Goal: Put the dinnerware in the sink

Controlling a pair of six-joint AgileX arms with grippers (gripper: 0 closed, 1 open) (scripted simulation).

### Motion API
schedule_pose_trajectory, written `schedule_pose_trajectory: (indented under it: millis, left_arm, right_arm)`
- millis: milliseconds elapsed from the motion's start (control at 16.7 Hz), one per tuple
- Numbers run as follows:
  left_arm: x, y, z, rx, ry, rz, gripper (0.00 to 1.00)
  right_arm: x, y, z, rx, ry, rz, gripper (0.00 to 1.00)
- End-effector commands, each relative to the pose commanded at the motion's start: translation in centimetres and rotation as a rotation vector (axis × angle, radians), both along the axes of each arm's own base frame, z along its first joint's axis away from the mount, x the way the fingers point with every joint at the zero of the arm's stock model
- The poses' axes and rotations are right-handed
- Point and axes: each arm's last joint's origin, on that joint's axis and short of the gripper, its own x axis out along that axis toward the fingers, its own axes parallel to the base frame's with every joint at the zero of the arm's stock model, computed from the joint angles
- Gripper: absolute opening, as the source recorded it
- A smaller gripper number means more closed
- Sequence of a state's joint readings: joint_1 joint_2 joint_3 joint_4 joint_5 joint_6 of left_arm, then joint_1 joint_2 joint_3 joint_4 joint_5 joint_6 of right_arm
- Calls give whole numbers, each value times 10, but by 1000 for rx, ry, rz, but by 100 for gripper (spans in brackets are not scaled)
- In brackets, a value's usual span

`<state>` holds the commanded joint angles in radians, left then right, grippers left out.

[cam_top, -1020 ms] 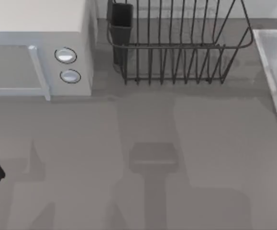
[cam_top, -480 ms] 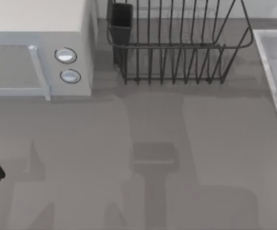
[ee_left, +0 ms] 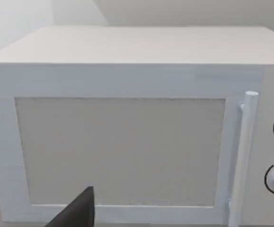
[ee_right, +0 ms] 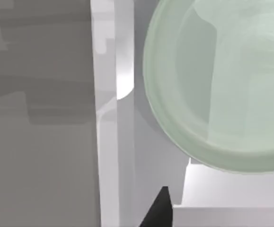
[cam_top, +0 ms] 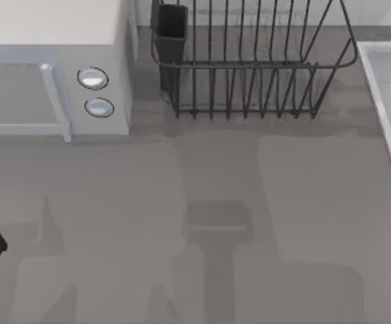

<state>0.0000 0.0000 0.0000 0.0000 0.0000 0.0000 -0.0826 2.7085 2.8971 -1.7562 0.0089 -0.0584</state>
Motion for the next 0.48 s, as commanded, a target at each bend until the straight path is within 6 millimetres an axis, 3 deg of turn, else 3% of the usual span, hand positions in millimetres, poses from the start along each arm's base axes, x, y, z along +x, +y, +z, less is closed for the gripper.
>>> schedule_pose_trajectory:
  millis: [120, 480]
  left_arm:
    - [0, 0, 0, 0, 0, 0, 100]
    - [0, 0, 0, 0, 0, 0, 100]
  right_arm:
    - [0, 0, 0, 0, 0, 0, 98]
    - [0, 0, 0, 0, 0, 0, 100]
